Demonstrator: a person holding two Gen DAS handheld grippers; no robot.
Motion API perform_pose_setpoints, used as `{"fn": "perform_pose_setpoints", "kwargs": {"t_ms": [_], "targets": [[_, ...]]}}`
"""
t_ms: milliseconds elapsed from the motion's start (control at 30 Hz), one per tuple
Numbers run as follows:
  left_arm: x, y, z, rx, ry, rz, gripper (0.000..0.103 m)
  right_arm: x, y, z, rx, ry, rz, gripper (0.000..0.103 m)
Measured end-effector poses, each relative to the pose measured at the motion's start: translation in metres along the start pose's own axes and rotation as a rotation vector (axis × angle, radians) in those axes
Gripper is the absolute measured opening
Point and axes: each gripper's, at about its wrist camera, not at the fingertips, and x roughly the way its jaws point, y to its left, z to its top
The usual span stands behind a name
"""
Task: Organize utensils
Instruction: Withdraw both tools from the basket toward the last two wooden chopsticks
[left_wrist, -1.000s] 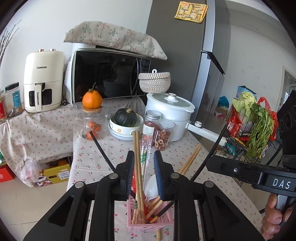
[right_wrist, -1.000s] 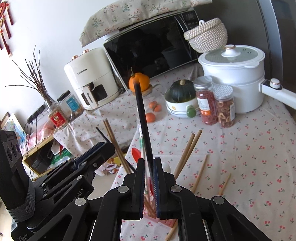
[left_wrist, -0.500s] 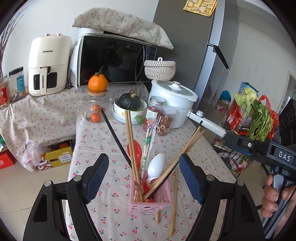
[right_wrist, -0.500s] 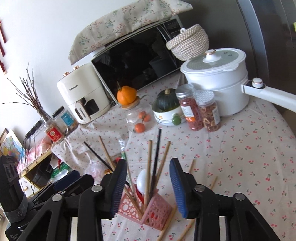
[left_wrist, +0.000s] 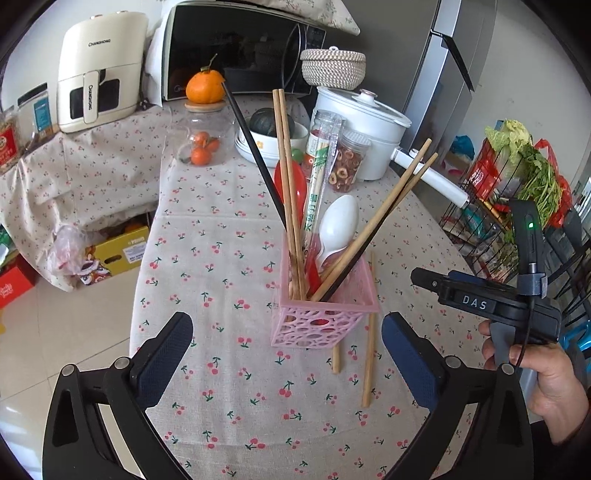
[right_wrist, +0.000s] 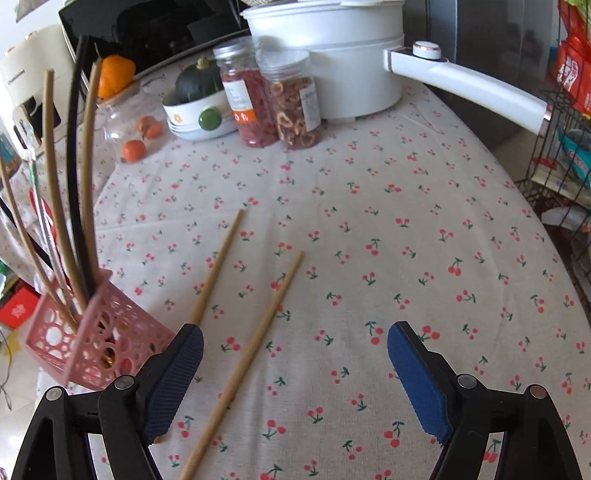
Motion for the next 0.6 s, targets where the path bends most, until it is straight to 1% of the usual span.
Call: {"fn": "perform_pose_setpoints", "kwargs": {"t_ms": [200, 367, 467, 533, 567, 600], "targets": [[-0.003, 0.006, 0.000, -0.012, -0.027, 0.017, 0.103, 0.035, -0.003, -0.006, 0.051, 0.069, -0.036, 0.086], [0.005, 0.007, -0.003, -0.016, -0.001, 0.007, 0.103, 0.059, 0.007, -0.004, -0.001, 0.070, -0.105, 0.086], [0.009, 0.007, -0.003, -0.012, 0.012, 0.005, 0.103, 0.074, 0.013, -0.006, -0.029, 0.097, -0.132, 0.086], [0.011, 0.007, -0.003, -0.008, 0.017, 0.002, 0.103, 0.082, 0.017, -0.007, -0.048, 0.111, -0.155, 0.089], [0.012, 0.006, -0.003, -0.006, 0.020, 0.002, 0.103, 0.084, 0.019, -0.008, -0.069, 0.112, -0.168, 0.094], [0.012, 0.006, -0.003, -0.004, 0.023, 0.001, 0.103, 0.087, 0.020, -0.008, -0.070, 0.116, -0.160, 0.101]]}}
